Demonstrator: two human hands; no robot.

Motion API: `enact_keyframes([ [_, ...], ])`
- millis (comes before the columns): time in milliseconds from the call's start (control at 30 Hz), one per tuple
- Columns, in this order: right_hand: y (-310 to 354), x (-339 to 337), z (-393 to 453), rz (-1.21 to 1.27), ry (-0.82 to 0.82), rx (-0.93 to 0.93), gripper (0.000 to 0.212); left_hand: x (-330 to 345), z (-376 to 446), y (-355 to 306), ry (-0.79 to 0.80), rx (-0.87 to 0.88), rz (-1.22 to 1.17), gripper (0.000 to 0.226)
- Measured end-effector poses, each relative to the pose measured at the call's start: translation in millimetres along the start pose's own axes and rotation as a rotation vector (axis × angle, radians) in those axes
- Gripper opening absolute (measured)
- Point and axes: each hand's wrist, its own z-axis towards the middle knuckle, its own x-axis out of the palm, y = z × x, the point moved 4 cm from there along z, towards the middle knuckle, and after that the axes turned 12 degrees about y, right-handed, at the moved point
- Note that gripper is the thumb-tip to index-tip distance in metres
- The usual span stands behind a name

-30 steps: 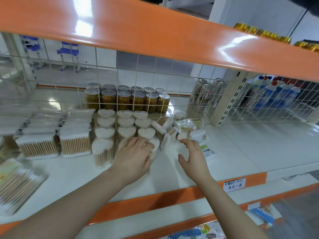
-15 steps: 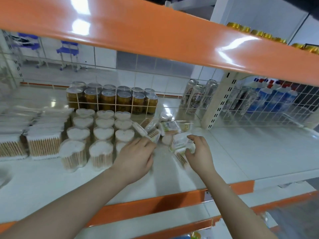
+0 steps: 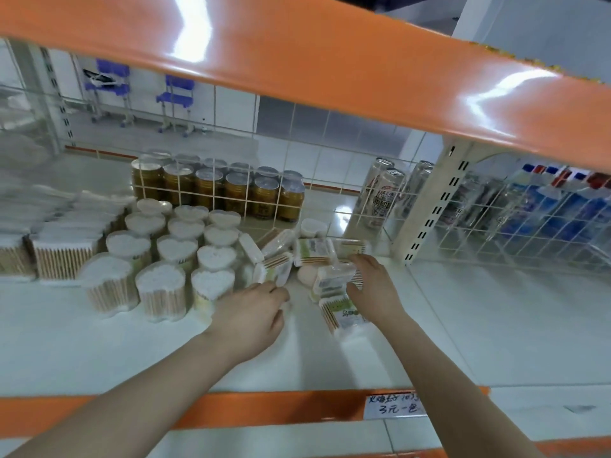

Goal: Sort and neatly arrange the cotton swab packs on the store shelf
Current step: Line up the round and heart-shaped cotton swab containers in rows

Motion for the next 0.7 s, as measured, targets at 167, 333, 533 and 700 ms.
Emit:
enact_keyframes([
  [167, -2, 1, 7, -0.041, 0.043, -0.019, 0.051, 3, 2, 0, 0.037, -0.035, -0.008, 0.036],
  [333, -3, -3, 5, -0.059, 0.022, -0.042, 0.043, 5, -1, -2, 0.063, -0.06, -0.035, 0.04],
  [533, 3, -6, -6, -0.084, -0.015, -0.065, 0.038, 7, -12, -2, 0.068, -0.062, -0.047, 0.041],
  [700, 17, -8, -18, -0.071, -0.068, -0.082, 0.035, 3, -21, 3, 0.048, -0.068, -0.067, 0.04],
])
